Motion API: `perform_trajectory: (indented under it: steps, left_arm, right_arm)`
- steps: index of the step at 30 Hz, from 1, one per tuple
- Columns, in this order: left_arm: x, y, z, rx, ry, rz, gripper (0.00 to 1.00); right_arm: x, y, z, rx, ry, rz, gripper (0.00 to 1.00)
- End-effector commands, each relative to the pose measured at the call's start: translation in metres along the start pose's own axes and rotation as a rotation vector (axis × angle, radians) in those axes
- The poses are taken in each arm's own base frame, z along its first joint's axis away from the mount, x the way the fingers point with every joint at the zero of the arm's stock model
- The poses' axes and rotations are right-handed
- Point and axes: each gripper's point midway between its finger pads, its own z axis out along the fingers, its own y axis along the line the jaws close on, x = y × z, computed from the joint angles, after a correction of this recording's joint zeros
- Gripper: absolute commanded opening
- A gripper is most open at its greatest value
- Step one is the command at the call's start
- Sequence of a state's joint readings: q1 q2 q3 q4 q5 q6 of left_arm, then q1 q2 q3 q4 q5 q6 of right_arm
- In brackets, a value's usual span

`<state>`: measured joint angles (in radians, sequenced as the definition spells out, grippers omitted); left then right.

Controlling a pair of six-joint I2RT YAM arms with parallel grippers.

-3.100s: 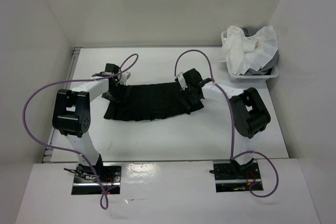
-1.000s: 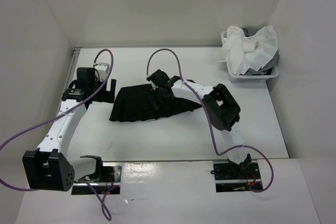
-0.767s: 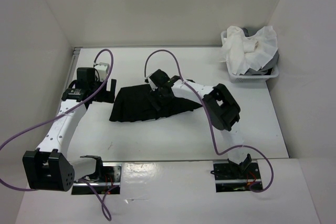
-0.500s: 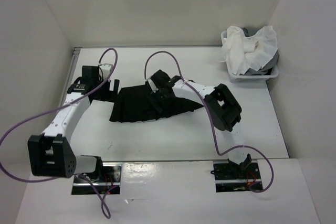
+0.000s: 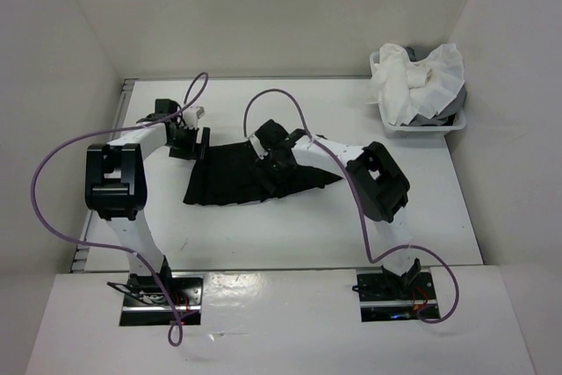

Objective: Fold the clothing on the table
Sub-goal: Fold the skirt

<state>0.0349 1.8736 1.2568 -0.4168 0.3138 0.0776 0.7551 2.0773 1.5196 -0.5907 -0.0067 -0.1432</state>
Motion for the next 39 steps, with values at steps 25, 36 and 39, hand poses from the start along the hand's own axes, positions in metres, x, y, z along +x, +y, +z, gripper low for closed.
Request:
perform_trajectory:
  steps: [25, 36, 39]
  left_arm:
    - [0.017, -0.004, 0.025, 0.113, 0.050, -0.046, 0.00]
    - [0.018, -0.004, 0.017, 0.093, 0.056, -0.075, 0.00]
    - [0.018, -0.004, 0.017, 0.093, 0.056, -0.075, 0.00]
  right_arm:
    - [-0.033, -0.047, -0.079, 0.015, -0.213, 0.067, 1.00]
    - [0.019, -0.150, -0.102, 0.003, -0.255, 0.243, 1.00]
    - [0.035, -0.159, -0.094, -0.056, -0.240, 0.268, 1.00]
